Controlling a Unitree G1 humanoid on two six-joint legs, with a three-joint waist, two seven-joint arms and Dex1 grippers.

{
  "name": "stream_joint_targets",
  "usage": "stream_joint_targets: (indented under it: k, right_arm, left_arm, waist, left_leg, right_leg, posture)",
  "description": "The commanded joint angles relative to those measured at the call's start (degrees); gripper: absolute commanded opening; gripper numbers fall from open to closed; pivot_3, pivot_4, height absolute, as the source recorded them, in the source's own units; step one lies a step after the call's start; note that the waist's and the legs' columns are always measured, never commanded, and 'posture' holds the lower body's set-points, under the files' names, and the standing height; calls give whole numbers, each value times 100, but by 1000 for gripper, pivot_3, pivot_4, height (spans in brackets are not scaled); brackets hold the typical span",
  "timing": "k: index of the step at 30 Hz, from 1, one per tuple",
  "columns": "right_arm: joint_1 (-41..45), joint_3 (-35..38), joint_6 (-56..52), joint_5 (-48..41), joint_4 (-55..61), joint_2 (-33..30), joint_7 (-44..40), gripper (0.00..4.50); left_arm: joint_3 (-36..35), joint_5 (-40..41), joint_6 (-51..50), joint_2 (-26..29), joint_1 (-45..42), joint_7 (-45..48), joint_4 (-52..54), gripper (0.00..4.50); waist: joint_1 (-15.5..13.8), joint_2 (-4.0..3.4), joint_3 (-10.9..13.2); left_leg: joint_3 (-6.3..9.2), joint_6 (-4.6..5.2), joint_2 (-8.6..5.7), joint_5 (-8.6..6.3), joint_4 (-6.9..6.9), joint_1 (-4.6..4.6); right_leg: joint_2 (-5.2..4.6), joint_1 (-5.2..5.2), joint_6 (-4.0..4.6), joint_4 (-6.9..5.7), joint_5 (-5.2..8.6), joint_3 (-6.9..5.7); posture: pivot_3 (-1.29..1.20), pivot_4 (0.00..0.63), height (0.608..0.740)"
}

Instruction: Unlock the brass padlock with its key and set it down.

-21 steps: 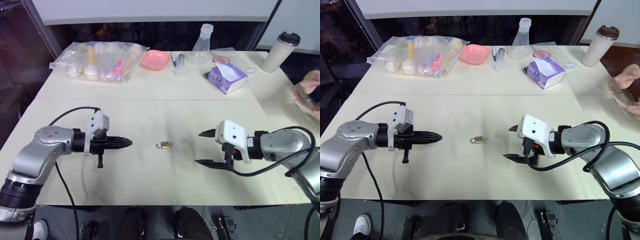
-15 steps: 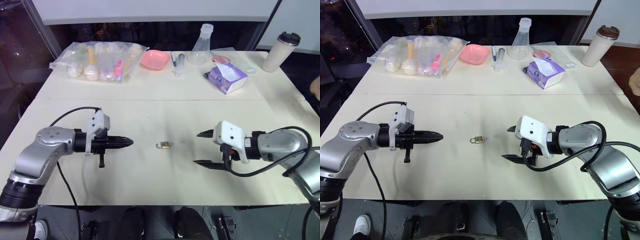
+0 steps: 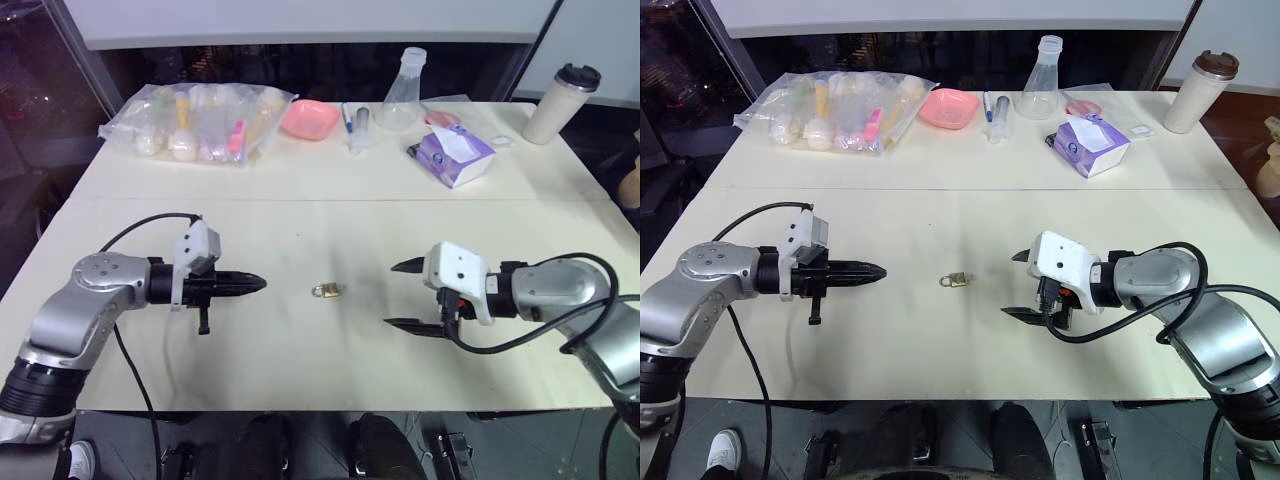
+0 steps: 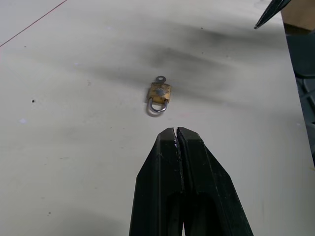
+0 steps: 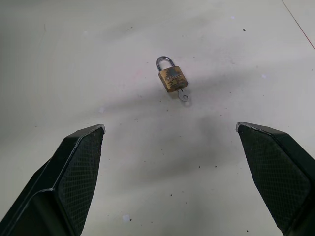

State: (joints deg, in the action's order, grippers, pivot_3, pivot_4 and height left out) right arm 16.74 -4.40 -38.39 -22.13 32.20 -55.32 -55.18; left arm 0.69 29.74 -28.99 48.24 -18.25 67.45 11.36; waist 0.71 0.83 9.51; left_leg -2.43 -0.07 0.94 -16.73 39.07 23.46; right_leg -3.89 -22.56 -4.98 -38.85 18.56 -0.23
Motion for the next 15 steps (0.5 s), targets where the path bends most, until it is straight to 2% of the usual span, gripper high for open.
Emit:
stream_joint_targets:
  k: [1, 15]
  right_arm:
    - [122, 31, 123, 37, 16, 19, -19, 4439]
    - [272, -149, 189, 181, -70, 215, 54, 4439]
  left_arm:
    - [-127, -22, 126, 16, -77, 20, 29, 0]
    - [87, -373, 542, -246, -261, 4, -197, 0]
  waist:
    - [-3, 0, 0]
    - [-5, 0, 0]
  left_leg:
    - [0, 0, 0, 0, 0, 0]
    - [0, 0, -1, 0, 0, 0]
  right_leg:
    - [0, 0, 0, 0, 0, 0]
    - [0, 0, -1, 0, 0, -1]
  posture:
    - [0, 150, 715]
    - [0, 150, 715]
